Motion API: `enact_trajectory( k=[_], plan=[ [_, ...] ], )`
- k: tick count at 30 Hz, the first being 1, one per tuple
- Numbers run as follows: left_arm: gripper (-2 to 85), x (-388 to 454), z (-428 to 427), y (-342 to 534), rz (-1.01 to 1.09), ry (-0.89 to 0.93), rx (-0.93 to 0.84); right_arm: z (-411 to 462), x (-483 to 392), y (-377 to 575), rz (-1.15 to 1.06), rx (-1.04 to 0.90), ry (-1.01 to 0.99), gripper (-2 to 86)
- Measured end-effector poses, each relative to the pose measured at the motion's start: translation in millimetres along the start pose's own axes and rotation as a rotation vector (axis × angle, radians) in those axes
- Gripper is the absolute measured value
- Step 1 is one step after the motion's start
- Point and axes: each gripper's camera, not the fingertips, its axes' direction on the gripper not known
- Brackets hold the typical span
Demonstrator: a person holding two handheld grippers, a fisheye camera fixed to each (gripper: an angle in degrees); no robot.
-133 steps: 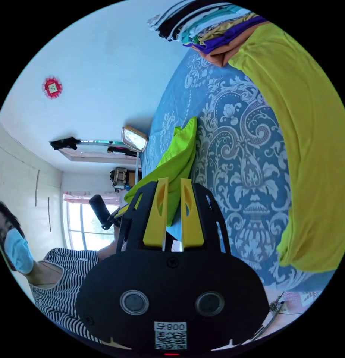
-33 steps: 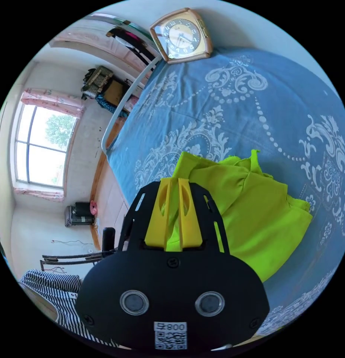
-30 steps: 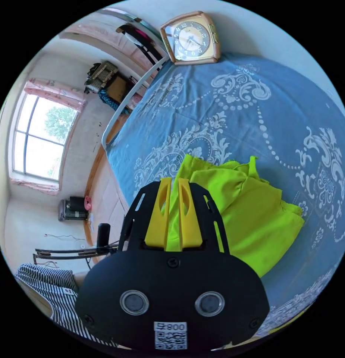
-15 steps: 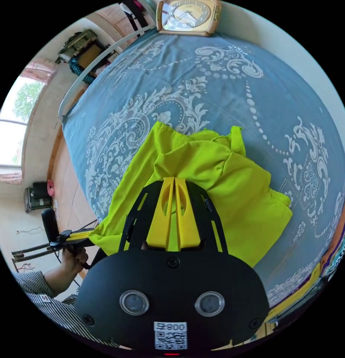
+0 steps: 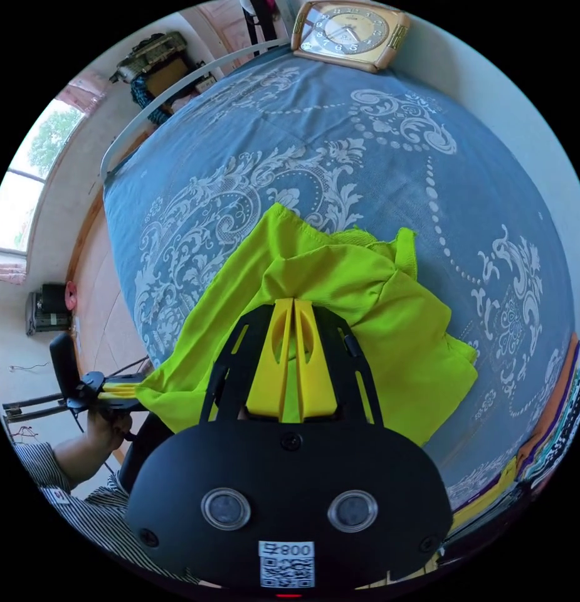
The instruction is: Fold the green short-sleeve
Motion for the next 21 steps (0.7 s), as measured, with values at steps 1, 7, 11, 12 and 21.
enact_trajectory(
  k=[1,7,11,12,21],
  plan=[
    [0.2,7,-1,0,-0.002,-0.015,0.006,-3,0,2,-0.003,-0.007,-0.009,0.3],
    [0.3,52,-1,-2,0.077,-0.070,0.035,-29,4,37,0.019,0.106,-0.078,0.2],
    [0.5,77,9,-11,0.113,-0.112,0.014,4,16,53,0.047,0.015,-0.066,0.1],
    [0.5,83,15,-13,0.115,-0.132,-0.006,5,21,62,0.059,0.024,-0.093,0.1],
    [0.6,124,15,-7,0.071,-0.106,0.030,-16,56,206,0.081,0.130,-0.209,0.2]
  ],
)
